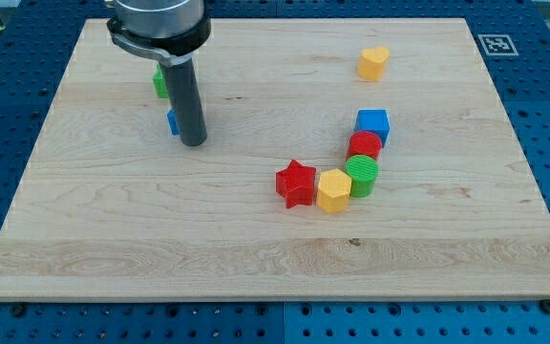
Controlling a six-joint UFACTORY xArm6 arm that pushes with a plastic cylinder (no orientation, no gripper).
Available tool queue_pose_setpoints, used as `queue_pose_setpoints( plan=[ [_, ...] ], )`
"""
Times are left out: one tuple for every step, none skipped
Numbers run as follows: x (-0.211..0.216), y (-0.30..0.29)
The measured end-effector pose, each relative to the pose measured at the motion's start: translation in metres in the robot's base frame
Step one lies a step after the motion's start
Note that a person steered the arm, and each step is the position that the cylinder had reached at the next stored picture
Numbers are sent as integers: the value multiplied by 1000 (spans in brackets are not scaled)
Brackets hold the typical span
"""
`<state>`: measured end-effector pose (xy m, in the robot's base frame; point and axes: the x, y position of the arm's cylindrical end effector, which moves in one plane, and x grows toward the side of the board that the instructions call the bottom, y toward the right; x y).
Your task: Place the blue triangle between the green star and red star
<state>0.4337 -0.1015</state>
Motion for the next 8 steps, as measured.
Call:
queue_pose_setpoints(
  plan=[
    [6,12],
    [6,13],
    [6,-15],
    [3,-71],
    [-38,-96],
    [-56,-74],
    [-55,-44],
    [-39,-43]
  ],
)
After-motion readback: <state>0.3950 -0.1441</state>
